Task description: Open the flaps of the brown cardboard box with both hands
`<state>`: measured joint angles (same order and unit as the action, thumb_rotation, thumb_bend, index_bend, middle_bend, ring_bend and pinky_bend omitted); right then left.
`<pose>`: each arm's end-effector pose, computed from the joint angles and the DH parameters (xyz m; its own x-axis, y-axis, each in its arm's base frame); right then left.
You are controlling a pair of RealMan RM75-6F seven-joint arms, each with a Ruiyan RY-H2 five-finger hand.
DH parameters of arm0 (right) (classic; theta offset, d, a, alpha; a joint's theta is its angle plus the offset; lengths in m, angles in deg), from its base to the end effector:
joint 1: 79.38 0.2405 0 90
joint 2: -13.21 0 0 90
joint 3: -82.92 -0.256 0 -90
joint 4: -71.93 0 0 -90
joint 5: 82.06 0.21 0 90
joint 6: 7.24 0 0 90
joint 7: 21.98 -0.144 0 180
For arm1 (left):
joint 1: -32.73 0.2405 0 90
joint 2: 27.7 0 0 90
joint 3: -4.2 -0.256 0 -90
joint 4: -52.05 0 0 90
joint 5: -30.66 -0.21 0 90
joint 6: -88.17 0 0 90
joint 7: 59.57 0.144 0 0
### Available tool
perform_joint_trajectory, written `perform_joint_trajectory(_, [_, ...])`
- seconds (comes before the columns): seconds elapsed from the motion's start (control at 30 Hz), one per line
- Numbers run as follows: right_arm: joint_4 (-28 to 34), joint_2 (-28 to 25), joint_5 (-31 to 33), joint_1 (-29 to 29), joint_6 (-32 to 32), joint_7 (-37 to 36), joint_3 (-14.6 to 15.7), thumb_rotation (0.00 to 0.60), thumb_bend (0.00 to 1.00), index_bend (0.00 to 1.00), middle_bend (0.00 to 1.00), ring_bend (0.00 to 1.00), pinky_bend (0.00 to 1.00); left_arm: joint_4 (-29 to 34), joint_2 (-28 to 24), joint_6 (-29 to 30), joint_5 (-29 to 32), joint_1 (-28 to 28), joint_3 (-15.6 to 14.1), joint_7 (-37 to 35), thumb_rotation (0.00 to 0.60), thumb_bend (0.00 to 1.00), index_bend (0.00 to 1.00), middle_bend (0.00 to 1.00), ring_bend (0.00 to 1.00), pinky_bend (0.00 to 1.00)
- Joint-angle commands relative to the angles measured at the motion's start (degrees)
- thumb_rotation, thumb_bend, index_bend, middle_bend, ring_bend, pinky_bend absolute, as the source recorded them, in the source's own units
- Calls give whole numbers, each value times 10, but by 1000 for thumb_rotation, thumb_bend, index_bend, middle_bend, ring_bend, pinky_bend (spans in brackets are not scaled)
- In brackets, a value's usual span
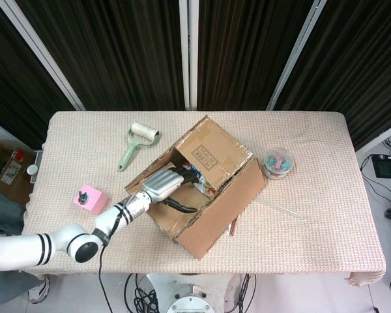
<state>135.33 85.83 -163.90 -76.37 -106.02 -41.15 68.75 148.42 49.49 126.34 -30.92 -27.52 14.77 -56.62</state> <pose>-0.3679 -0.1951 0.2332 0.3837 0.4420 0.8108 -0.9154 0.0661 0.3971 -0.0419 0.3488 0.0002 0.4041 0.4961 0.7685 0.8140 -0.5783 -0.0548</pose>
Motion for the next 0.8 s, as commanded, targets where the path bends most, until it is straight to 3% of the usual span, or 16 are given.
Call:
perform_joint_trajectory(0.03, [-2, 1, 0, 0, 1, 0, 0, 600, 315, 0, 0, 0, 0, -14, 14, 9, -16, -3, 7, -5, 165, 0, 204, 117, 118, 213])
perform_joint_trajectory(0.23, [-3, 1, 2, 1, 4, -2, -1, 600, 315, 0, 0, 0, 0, -35, 34, 19, -53, -6, 20, -31, 167, 0, 204, 117, 118, 213])
perform_joint_trajectory(0.8, [-13, 7, 6, 3, 15, -8, -1, 600, 315, 0, 0, 0, 0, -91, 49, -25, -77, -31, 7, -38, 184, 0, 183, 135, 119, 211])
